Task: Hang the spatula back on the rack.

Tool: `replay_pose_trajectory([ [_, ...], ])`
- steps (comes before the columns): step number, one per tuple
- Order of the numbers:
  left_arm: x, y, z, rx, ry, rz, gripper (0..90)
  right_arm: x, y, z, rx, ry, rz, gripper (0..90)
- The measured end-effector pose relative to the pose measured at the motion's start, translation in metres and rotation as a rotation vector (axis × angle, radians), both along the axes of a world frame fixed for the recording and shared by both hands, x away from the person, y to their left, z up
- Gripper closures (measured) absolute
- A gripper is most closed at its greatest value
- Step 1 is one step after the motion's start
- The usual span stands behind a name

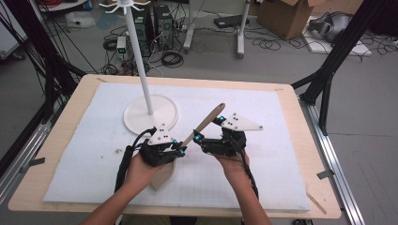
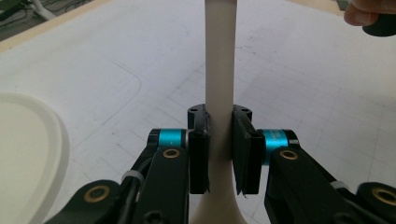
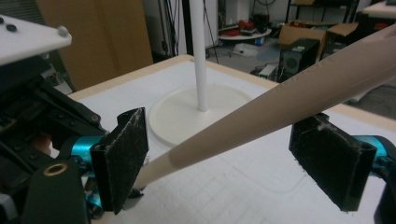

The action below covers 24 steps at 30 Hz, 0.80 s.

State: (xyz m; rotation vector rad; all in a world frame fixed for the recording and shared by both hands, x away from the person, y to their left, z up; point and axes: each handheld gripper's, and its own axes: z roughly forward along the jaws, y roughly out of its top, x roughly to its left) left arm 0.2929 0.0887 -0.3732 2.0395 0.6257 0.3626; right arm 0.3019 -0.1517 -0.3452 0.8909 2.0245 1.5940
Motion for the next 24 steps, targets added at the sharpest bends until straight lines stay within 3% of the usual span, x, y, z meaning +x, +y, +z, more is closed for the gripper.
replay_pose_trajectory([
  [8, -0.003, 0.003, 0.006, -0.020, -0.033, 0.047, 77.8, 0.001, 0.020, 0.016, -0.016, -0.030, -0.034, 20.3],
  [12, -0.006, 0.003, 0.008, -0.026, -0.061, 0.064, 77.8, 0.002, 0.026, 0.018, -0.032, -0.025, -0.032, 31.3],
  [17, -0.008, 0.004, 0.009, -0.030, -0.078, 0.065, 77.8, 0.002, 0.026, 0.019, -0.011, -0.010, -0.026, 48.1],
  [23, -0.012, 0.005, 0.012, -0.058, -0.095, 0.049, 77.4, -0.002, 0.023, 0.027, 0.025, -0.047, 0.035, 59.1],
  [24, -0.013, 0.006, 0.013, -0.061, -0.097, 0.043, 77.2, -0.004, 0.024, 0.032, 0.032, -0.060, 0.067, 62.4],
])
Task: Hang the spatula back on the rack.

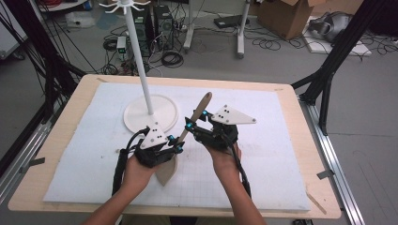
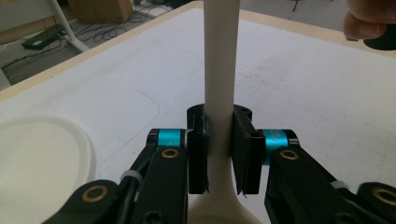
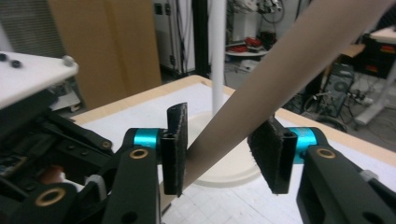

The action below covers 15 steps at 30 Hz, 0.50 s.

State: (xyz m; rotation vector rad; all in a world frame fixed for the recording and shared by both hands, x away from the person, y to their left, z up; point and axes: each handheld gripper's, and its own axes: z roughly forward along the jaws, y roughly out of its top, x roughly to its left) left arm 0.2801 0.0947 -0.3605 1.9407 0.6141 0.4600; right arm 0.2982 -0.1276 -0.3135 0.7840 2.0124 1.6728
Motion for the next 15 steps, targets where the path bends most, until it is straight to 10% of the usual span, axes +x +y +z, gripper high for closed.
replay_pose_trajectory([
  [15, 0.002, 0.020, 0.005, -0.155, 0.003, -0.171, 74.8, -0.010, 0.011, 0.026, -0.003, -0.082, 0.290, 73.9],
])
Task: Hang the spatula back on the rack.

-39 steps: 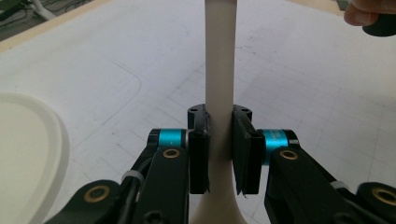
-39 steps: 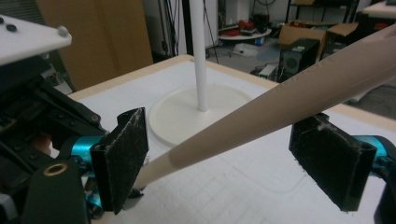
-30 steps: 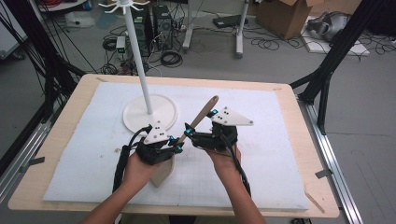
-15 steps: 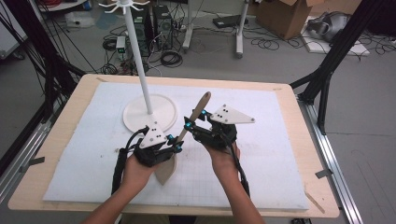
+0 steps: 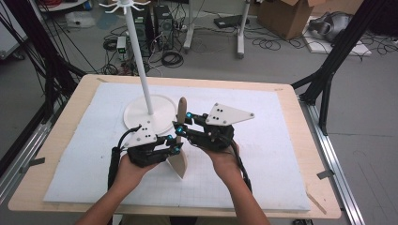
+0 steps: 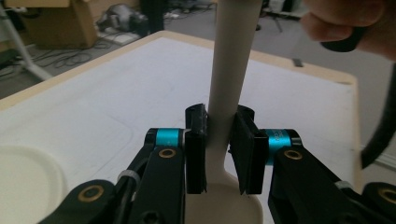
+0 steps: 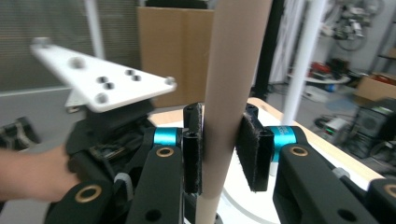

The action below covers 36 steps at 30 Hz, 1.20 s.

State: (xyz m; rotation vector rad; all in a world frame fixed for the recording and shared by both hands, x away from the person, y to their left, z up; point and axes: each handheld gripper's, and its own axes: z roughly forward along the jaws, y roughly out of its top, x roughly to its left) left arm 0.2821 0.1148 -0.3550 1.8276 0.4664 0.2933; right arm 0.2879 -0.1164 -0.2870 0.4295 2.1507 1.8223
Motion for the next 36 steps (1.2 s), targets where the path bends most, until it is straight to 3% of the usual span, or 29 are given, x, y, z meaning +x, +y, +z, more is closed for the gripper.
replay_pose_trajectory([
  [5, 0.005, 0.005, 0.000, -0.047, 0.004, -0.065, 61.9, 0.001, -0.001, 0.001, 0.002, -0.009, 0.051, 74.6],
  [10, 0.012, 0.009, 0.003, -0.089, 0.003, -0.125, 50.2, 0.005, -0.005, 0.002, 0.031, 0.010, 0.142, 74.6],
  [16, 0.014, 0.012, 0.006, -0.113, 0.000, -0.252, 50.9, 0.007, -0.007, 0.002, 0.035, 0.017, 0.213, 74.6],
  [18, 0.014, 0.012, 0.006, -0.107, 0.003, -0.286, 52.9, 0.009, -0.008, 0.003, 0.043, 0.037, 0.277, 74.6],
  [22, 0.014, 0.009, 0.004, -0.095, 0.014, -0.332, 58.7, 0.011, -0.007, 0.002, 0.048, 0.047, 0.327, 74.5],
  [24, 0.013, 0.008, 0.004, -0.099, 0.016, -0.343, 60.5, 0.011, -0.007, 0.002, 0.046, 0.050, 0.335, 74.5],
  [29, 0.012, 0.008, 0.003, -0.116, 0.026, -0.365, 76.4, 0.012, -0.005, 0.000, 0.030, 0.060, 0.357, 74.4],
  [31, 0.011, 0.007, 0.003, -0.107, 0.015, -0.357, 77.4, 0.013, -0.006, -0.002, 0.040, 0.075, 0.353, 73.9],
  [33, 0.010, 0.006, 0.004, -0.108, 0.030, -0.333, 78.1, 0.014, -0.008, -0.003, 0.052, 0.070, 0.326, 70.9],
  [35, 0.011, 0.006, 0.004, -0.111, 0.041, -0.298, 78.2, 0.013, -0.011, -0.004, 0.072, 0.049, 0.241, 49.6],
  [36, 0.011, 0.006, 0.004, -0.105, 0.039, -0.276, 78.2, 0.013, -0.014, -0.004, 0.083, 0.059, 0.192, 42.7],
])
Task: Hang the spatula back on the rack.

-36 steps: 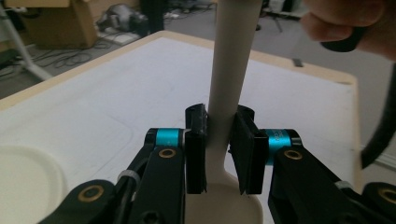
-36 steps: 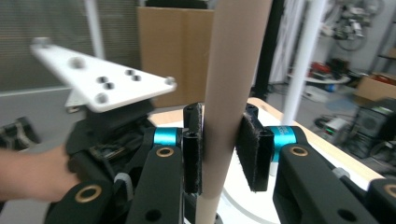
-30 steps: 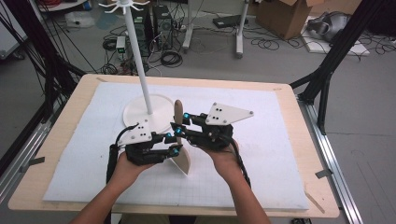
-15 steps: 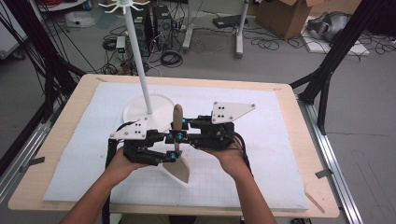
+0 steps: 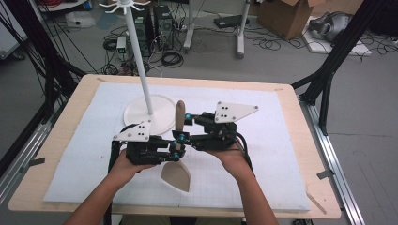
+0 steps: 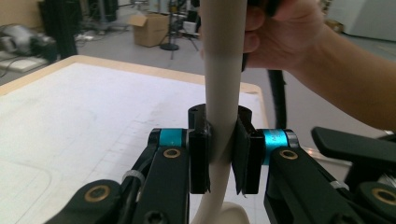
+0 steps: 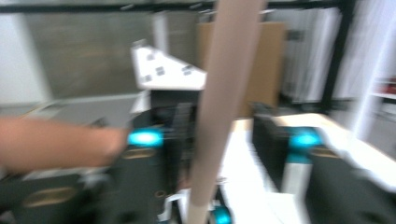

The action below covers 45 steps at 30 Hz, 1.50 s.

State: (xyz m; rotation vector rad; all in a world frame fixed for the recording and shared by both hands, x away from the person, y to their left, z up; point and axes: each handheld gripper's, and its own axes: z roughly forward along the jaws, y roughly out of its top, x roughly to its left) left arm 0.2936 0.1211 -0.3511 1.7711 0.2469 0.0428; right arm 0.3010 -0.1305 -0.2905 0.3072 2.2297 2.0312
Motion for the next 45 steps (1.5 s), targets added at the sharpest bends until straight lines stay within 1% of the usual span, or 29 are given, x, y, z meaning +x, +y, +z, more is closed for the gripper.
replay_pose_trajectory([
  [1, 0.000, 0.001, 0.000, 0.004, -0.003, 0.025, 78.2, 0.000, -0.003, 0.000, 0.008, 0.004, -0.034, 39.8],
  [4, 0.002, 0.006, 0.000, 0.034, -0.008, 0.104, 78.2, -0.002, -0.017, -0.003, 0.006, -0.002, -0.133, 38.9],
  [7, 0.005, 0.015, 0.002, 0.037, 0.008, 0.186, 78.2, -0.006, -0.034, -0.010, -0.032, -0.023, -0.253, 33.9],
  [9, 0.007, 0.021, 0.002, 0.022, 0.025, 0.233, 78.2, -0.008, -0.047, -0.017, -0.050, -0.021, -0.327, 32.4],
  [10, 0.008, 0.025, 0.003, 0.021, 0.028, 0.252, 78.2, -0.009, -0.053, -0.021, -0.062, -0.029, -0.366, 31.5],
  [11, 0.009, 0.028, 0.004, 0.016, 0.028, 0.268, 78.1, -0.010, -0.059, -0.026, -0.076, -0.020, -0.402, 30.5],
  [13, 0.010, 0.036, 0.007, 0.004, 0.029, 0.287, 78.1, -0.013, -0.072, -0.034, -0.086, -0.002, -0.450, 29.9],
  [15, 0.013, 0.044, 0.011, -0.003, 0.029, 0.298, 78.2, -0.017, -0.084, -0.041, -0.089, 0.000, -0.492, 29.5],
  [16, 0.015, 0.048, 0.013, -0.001, 0.030, 0.306, 78.1, -0.018, -0.090, -0.045, -0.098, -0.003, -0.512, 29.0],
  [17, 0.016, 0.052, 0.016, -0.001, 0.025, 0.321, 78.1, -0.019, -0.094, -0.048, -0.110, 0.002, -0.531, 27.6],
  [19, 0.019, 0.060, 0.022, 0.002, 0.020, 0.354, 78.1, -0.020, -0.102, -0.054, -0.159, 0.002, -0.577, 25.1],
  [20, 0.021, 0.063, 0.026, 0.001, 0.022, 0.370, 78.1, -0.021, -0.106, -0.057, -0.175, -0.002, -0.596, 25.0],
  [24, 0.030, 0.076, 0.039, -0.013, 0.020, 0.401, 78.1, -0.021, -0.116, -0.069, -0.240, -0.016, -0.638, 23.7],
  [26, 0.035, 0.082, 0.047, -0.016, 0.017, 0.417, 78.1, -0.021, -0.119, -0.074, -0.267, -0.003, -0.646, 23.4],
  [29, 0.041, 0.087, 0.058, -0.004, 0.014, 0.425, 78.1, -0.021, -0.122, -0.080, -0.274, 0.013, -0.650, 23.4],
  [30, 0.042, 0.088, 0.062, -0.006, 0.011, 0.431, 78.1, -0.021, -0.124, -0.081, -0.273, 0.008, -0.653, 23.4],
  [31, 0.044, 0.089, 0.066, -0.001, 0.009, 0.435, 78.1, -0.021, -0.124, -0.083, -0.270, 0.017, -0.653, 23.3],
  [33, 0.047, 0.091, 0.074, 0.005, 0.008, 0.441, 78.1, -0.020, -0.124, -0.085, -0.269, 0.021, -0.656, 23.3],
  [38, 0.055, 0.095, 0.097, 0.011, -0.011, 0.468, 78.1, -0.018, -0.124, -0.089, -0.268, 0.034, -0.654, 23.3],
  [40, 0.058, 0.098, 0.104, 0.007, -0.009, 0.484, 78.2, -0.018, -0.124, -0.089, -0.263, 0.033, -0.653, 23.3],
  [42, 0.063, 0.100, 0.110, 0.002, 0.003, 0.494, 78.1, -0.018, -0.125, -0.088, -0.255, 0.035, -0.653, 23.3],
  [45, 0.071, 0.100, 0.118, 0.011, 0.013, 0.514, 78.1, -0.018, -0.126, -0.087, -0.250, 0.029, -0.653, 23.3],
])
